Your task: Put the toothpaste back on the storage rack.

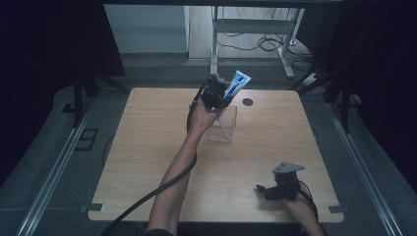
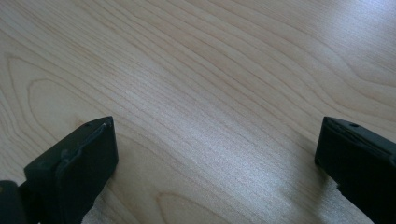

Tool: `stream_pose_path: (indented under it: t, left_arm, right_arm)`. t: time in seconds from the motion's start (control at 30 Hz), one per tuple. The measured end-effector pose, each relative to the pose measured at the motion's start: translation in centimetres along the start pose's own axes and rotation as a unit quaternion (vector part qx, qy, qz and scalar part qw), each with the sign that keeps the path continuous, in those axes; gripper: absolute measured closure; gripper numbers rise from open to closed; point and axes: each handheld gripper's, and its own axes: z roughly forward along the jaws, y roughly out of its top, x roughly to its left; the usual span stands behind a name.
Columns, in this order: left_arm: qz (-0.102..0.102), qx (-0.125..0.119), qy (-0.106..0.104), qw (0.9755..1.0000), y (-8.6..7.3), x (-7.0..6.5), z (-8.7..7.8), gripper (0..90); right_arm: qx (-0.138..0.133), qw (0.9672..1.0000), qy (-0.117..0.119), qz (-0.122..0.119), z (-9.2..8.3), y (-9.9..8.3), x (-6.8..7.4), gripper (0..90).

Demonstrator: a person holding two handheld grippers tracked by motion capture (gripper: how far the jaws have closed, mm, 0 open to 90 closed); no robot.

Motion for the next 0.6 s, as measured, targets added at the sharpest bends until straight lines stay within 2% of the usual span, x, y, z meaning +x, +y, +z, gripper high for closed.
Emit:
stream_pose_path:
  t: [0.2,0.6]
  left_arm:
    - [-0.003,-0.008,0.004,1.0,0.0,0.2,0.8,73.6]
    - [0.007,-0.017,0.009,0.9998,-1.0,-0.2,2.2,73.5]
  right_arm:
    - [0.0,1.0,0.0,0.0,0.0,0.0,0.0,0.0]
    - [0.0,1.0,0.001,0.001,0.0,0.0,0.0,0.0]
